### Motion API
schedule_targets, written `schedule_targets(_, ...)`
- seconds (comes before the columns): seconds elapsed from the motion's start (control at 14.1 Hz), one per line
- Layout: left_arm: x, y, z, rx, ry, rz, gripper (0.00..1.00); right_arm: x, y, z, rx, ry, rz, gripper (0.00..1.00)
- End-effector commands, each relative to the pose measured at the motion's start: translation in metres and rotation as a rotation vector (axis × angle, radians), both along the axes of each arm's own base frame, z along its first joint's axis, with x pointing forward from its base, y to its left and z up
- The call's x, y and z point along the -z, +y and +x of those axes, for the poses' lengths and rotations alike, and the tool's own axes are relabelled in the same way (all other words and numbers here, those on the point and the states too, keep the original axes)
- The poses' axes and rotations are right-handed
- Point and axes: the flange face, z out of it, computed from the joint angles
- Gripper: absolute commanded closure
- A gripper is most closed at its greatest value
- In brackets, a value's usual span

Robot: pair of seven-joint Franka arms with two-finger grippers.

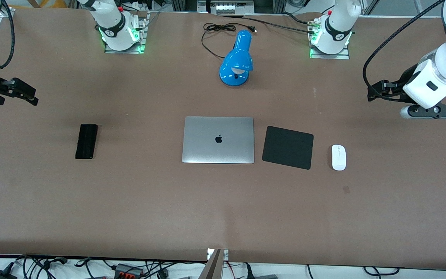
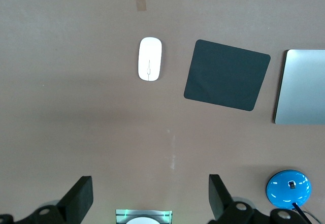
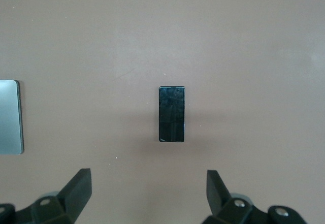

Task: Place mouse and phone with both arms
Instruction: 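Lower the right gripper onto the black phone while the left gripper reaches the mouse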

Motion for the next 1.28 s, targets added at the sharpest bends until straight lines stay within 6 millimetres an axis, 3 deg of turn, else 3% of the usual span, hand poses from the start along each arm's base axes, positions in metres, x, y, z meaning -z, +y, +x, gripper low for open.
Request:
schedule_targets(0.0, -0.006, 0.002, -0.005, -0.002, 0.003, -0.021, 0.00, -0.011, 0.003, -0.008, -0.022, -0.005, 0.004, 0.00)
schedule_targets(0.43, -0.006, 0.003, -0.005, -0.005, 0.002, -0.021, 0.00, -0.006, 0.001, -0.006, -0.017, 0.003, 0.007, 0.00)
schedule_targets(0.71, 0.018, 0.003, 0.017, -0.002, 0.022, -0.008, 0.00, 0.016, 0.004, 0.003, -0.024, 0.046, 0.008, 0.00)
schedule_targets(0.85, 0.079, 0.012, 0.046, -0.022, 0.095, -0.019, 0.00, 0.040, 0.002, 0.013, -0.014, 0.079, 0.005, 0.00)
schedule_targets(0.99, 0.158, 0.026, 0.084, 0.008, 0.077, -0.041, 0.00, 0.075, -0.001, 0.028, -0.004, 0.130, 0.008, 0.00)
schedule_targets(1.21, 0.251, 0.042, 0.100, 0.057, 0.123, -0.069, 0.00, 0.135, -0.006, 0.045, 0.006, 0.211, 0.011, 0.00)
